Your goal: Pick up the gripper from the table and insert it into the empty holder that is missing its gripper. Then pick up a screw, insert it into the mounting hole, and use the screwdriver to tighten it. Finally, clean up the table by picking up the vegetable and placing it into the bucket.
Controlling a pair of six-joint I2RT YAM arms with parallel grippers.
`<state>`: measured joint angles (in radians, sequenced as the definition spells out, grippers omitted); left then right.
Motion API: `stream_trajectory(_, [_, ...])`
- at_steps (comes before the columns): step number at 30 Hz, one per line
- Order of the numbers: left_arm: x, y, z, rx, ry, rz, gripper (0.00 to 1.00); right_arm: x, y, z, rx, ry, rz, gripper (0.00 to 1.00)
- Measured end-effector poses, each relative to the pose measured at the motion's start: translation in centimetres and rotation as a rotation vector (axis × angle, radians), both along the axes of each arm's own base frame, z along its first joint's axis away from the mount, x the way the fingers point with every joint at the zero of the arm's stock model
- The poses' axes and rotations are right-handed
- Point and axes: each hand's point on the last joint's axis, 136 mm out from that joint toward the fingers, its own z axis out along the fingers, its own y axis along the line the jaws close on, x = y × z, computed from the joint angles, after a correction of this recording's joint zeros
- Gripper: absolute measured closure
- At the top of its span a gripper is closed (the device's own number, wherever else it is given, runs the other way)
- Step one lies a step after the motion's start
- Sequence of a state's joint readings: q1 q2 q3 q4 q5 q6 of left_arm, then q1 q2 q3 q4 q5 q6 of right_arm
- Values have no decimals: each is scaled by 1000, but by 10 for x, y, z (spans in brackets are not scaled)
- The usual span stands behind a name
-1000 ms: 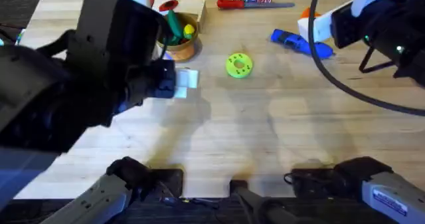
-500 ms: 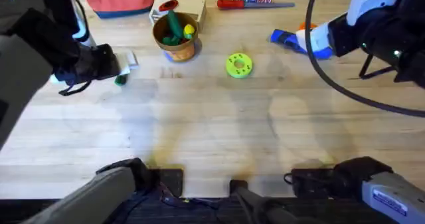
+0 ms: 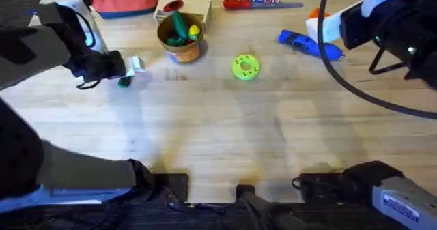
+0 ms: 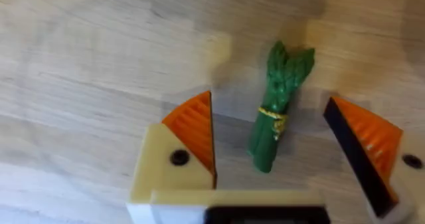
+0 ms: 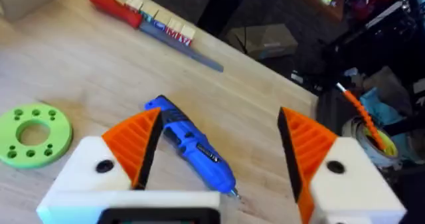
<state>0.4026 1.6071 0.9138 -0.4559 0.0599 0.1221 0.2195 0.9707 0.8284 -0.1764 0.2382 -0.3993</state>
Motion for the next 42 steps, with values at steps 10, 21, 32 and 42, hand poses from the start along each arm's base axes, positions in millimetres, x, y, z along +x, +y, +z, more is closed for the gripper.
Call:
stream_trajectory(10, [17,-16,-9,-49,-8,-121,979,2,0,4,4,-19,0,7])
stream_trajectory(21, [15,-57,83,31,-167,-235,981,2,0,4,4,-19,0,7])
stream_trajectory(32, [67,-152,172,-78,-552,-307,982,1,0,3,3,-14,0,7])
stream_trajectory(42, [89,-165,109,-254,-416,-1,982,-11,-2,-22,-22,99,0,7])
